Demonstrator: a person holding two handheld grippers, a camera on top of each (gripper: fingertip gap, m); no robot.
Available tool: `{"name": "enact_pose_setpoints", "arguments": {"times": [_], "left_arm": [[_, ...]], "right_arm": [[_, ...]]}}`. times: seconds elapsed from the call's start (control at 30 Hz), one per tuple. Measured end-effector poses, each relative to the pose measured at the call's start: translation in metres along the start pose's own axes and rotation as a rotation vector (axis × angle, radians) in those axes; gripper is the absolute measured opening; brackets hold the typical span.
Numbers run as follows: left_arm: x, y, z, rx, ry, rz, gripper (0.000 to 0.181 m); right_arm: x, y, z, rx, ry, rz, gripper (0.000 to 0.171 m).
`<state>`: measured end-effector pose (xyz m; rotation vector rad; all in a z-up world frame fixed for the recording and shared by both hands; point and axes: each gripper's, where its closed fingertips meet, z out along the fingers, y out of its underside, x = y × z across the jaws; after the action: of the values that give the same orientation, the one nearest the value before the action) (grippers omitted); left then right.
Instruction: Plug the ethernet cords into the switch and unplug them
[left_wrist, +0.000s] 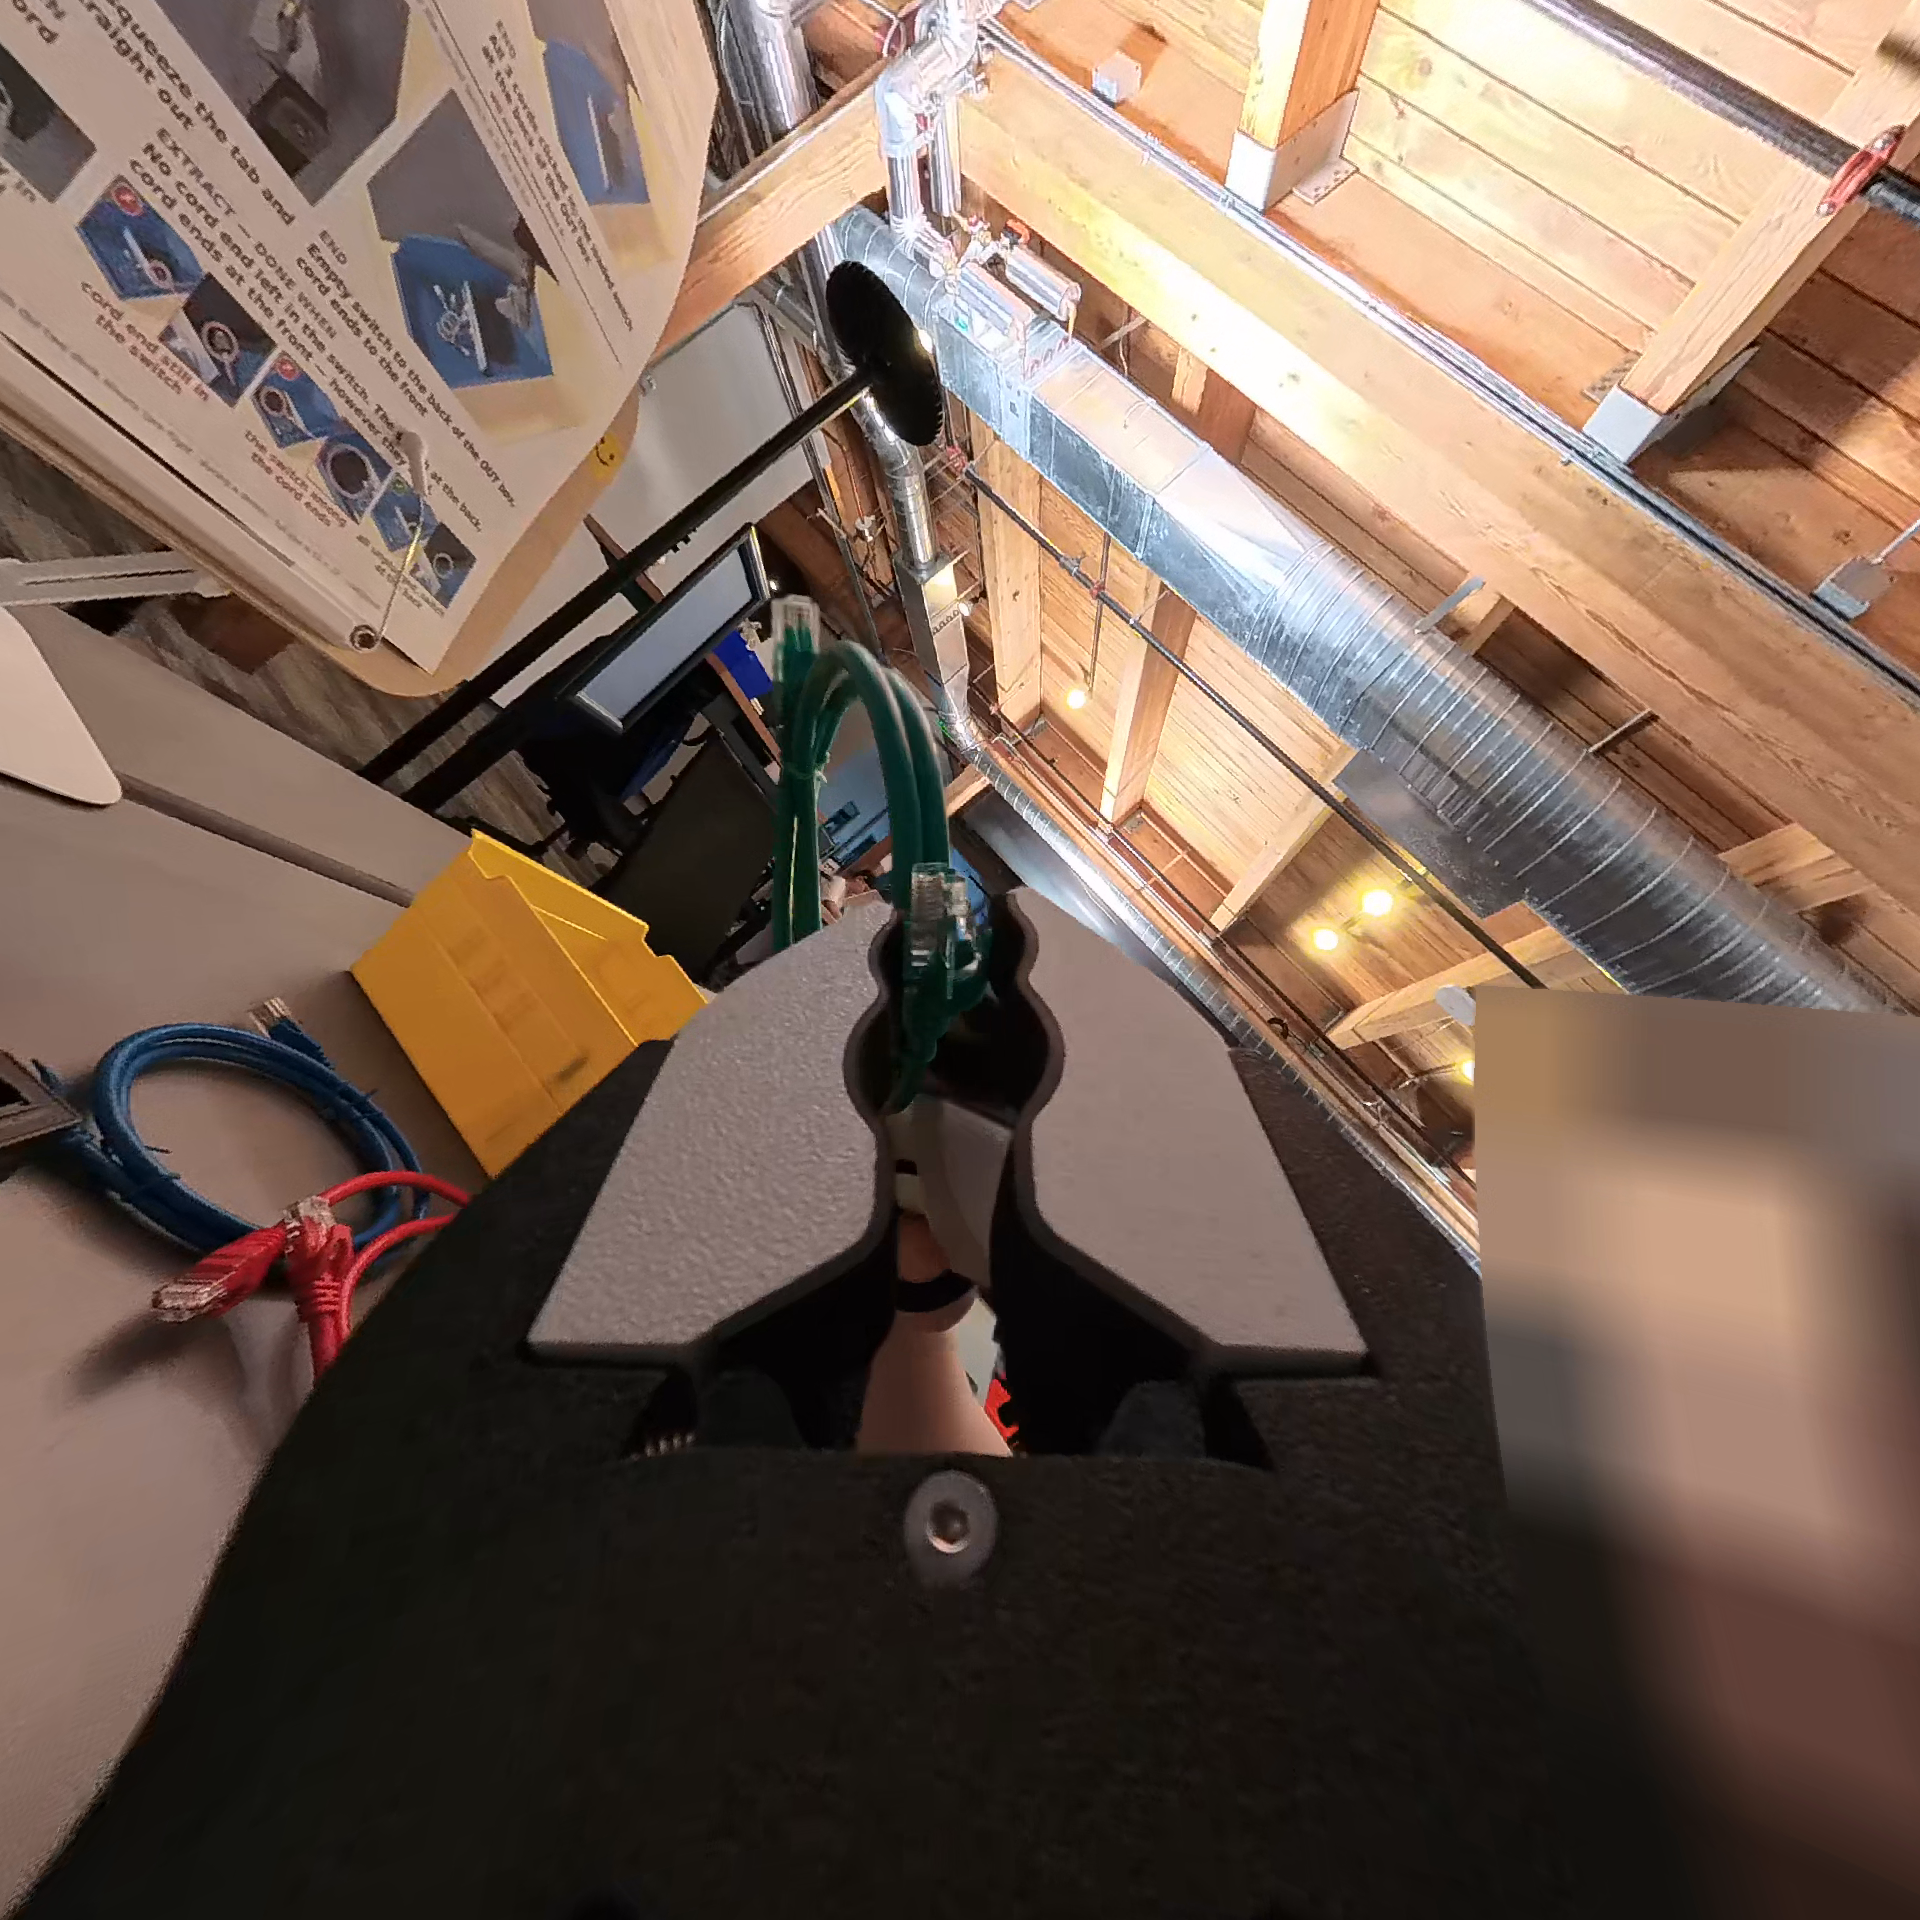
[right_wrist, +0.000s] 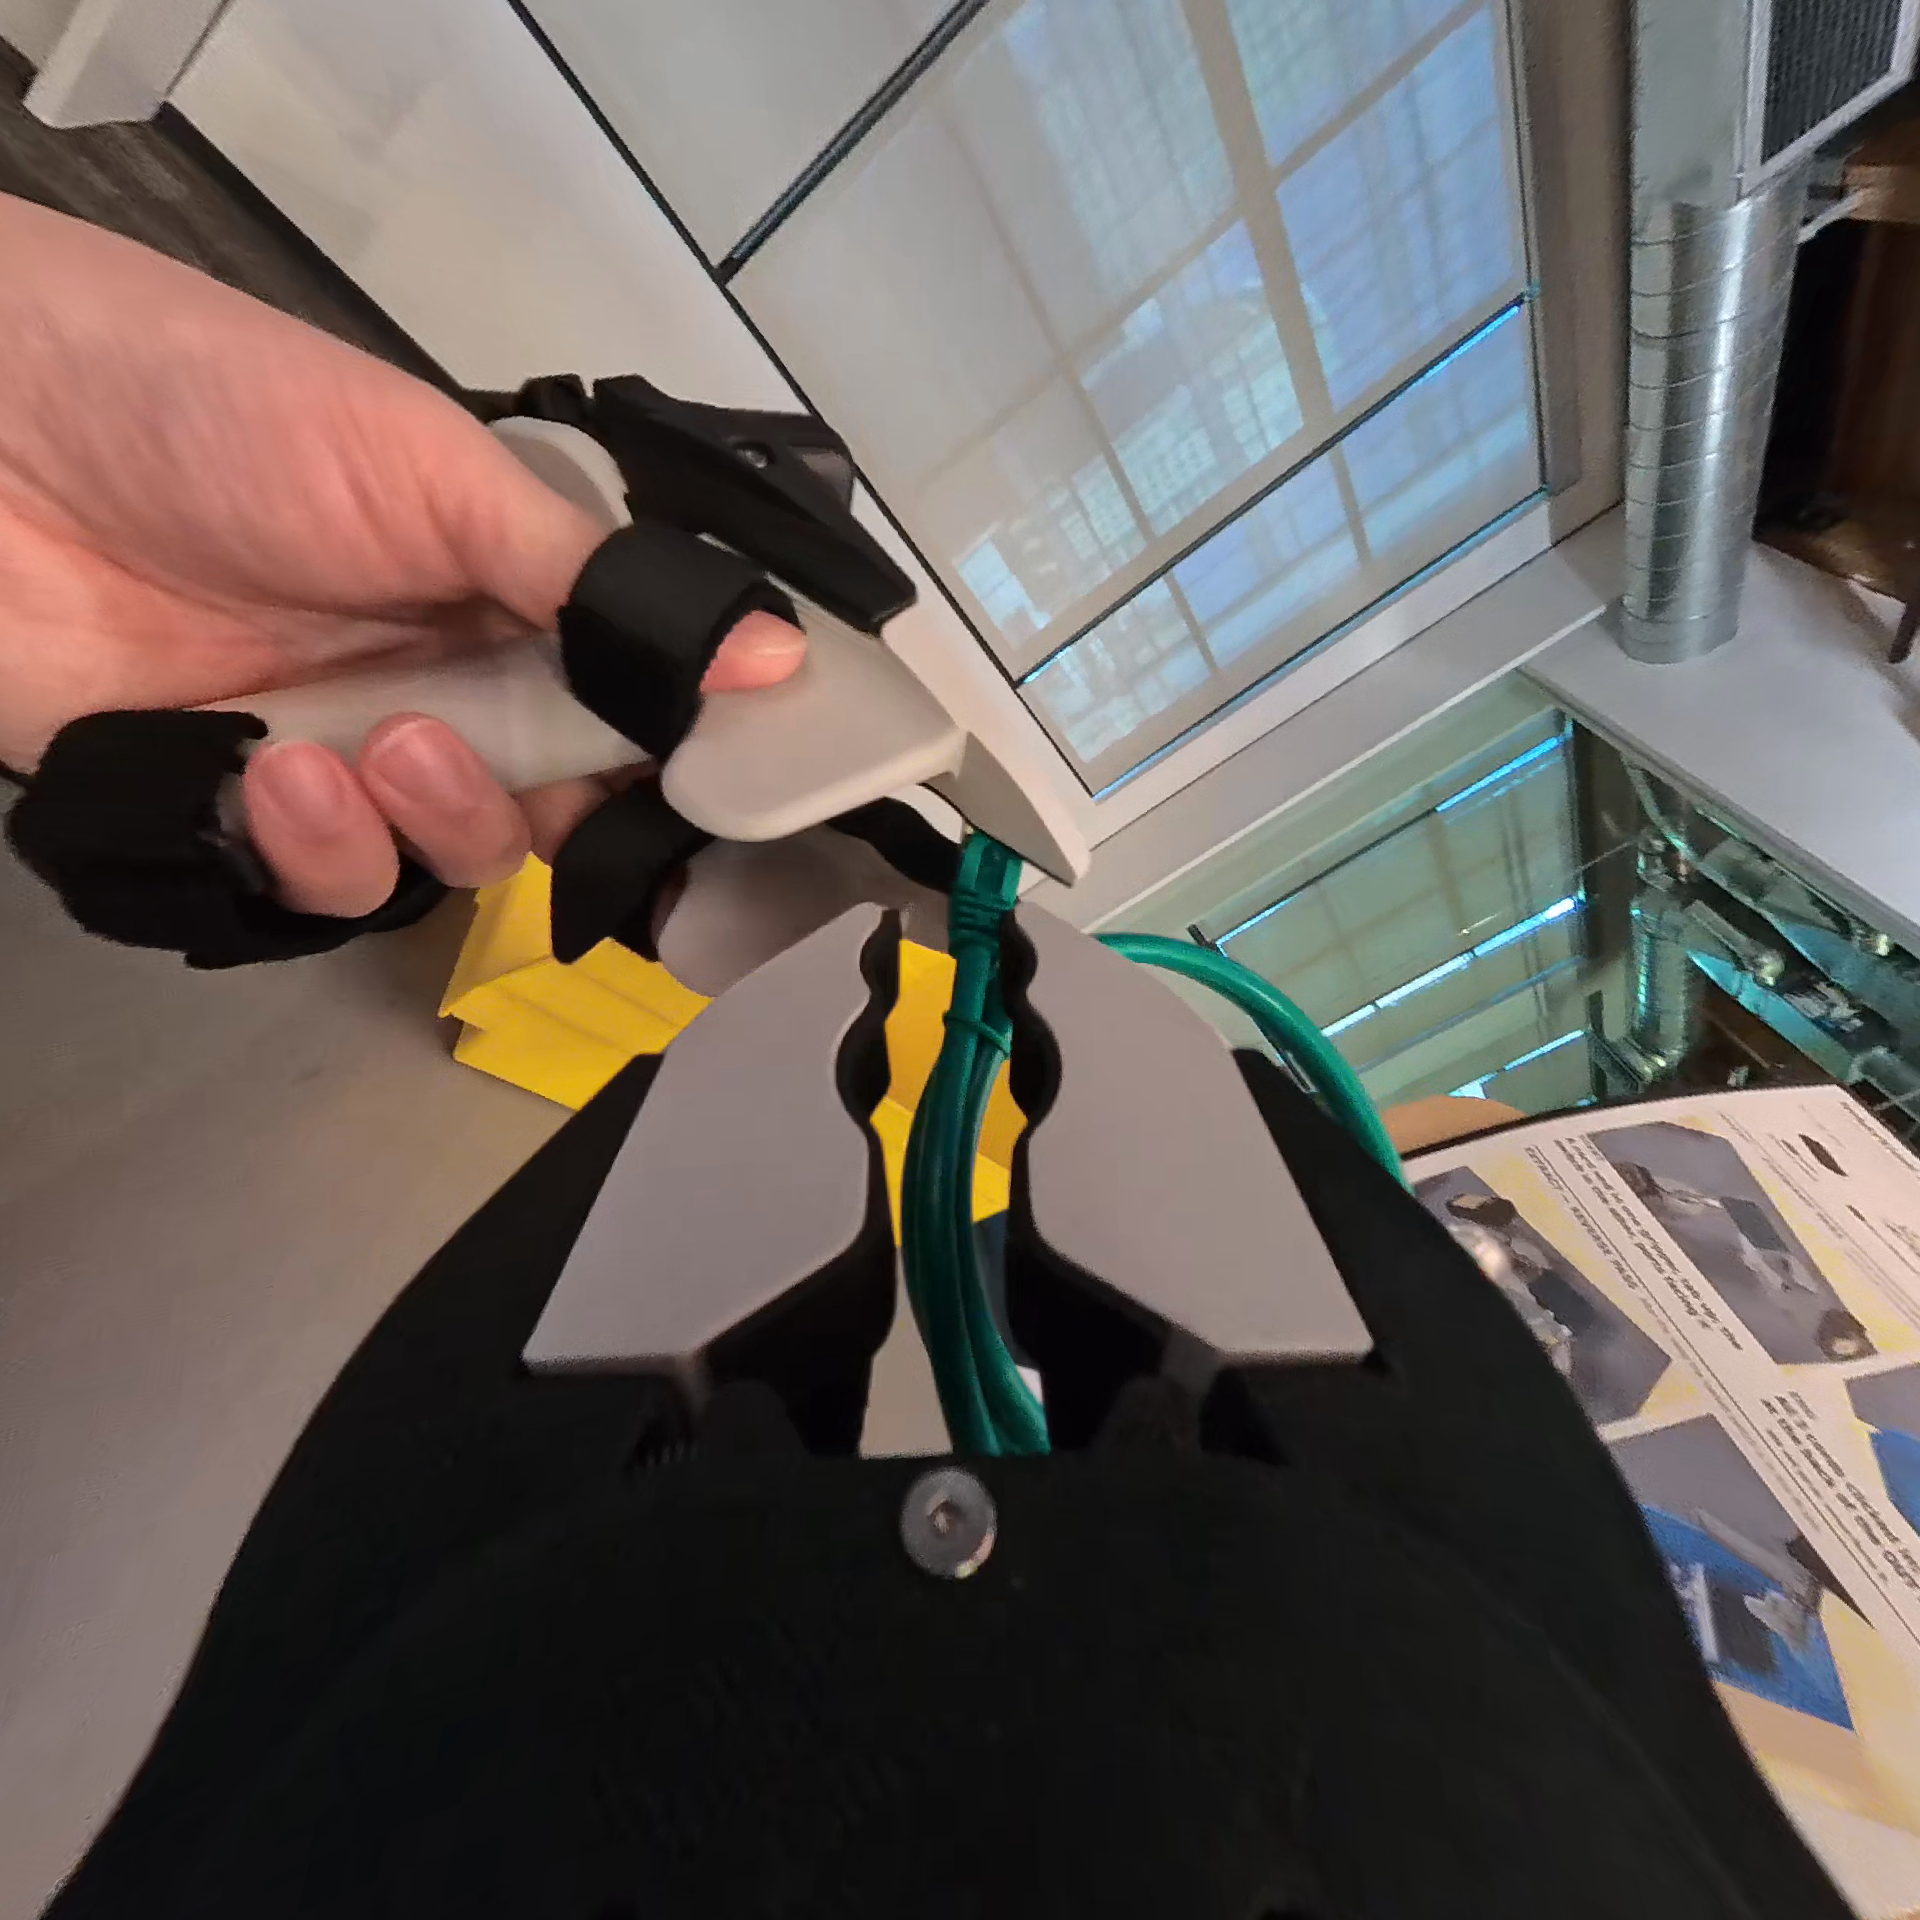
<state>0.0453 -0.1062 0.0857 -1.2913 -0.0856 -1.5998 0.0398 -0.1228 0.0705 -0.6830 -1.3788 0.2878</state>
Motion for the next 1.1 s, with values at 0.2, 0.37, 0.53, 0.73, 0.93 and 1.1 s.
{"name": "enact_pose_setpoints", "arguments": {"times": [0.2,0.37,0.53,0.73,0.93,1.1], "left_arm": [[0.000,0.007,0.002,-0.025,-0.010,0.022,0.015],[0.001,0.010,0.004,-0.037,-0.012,0.040,0.015],[0.001,0.009,0.002,-0.026,0.008,0.002,0.016],[0.002,0.012,0.003,-0.036,0.016,-0.039,0.015],[0.005,0.014,0.004,-0.081,0.016,0.036,0.016],[0.005,-0.002,-0.009,-0.063,-0.052,0.217,0.021]], "right_arm": [[0.003,0.007,0.001,-0.033,-0.023,0.065,0.015],[0.004,0.006,-0.001,-0.022,-0.057,0.133,0.013],[0.002,0.008,-0.001,-0.062,-0.053,0.051,0.017],[0.002,0.008,-0.003,-0.078,-0.049,-0.002,0.014],[0.005,0.006,-0.008,-0.092,-0.070,0.025,0.013],[0.020,0.013,-0.020,-0.109,-0.080,0.041,0.013]]}}
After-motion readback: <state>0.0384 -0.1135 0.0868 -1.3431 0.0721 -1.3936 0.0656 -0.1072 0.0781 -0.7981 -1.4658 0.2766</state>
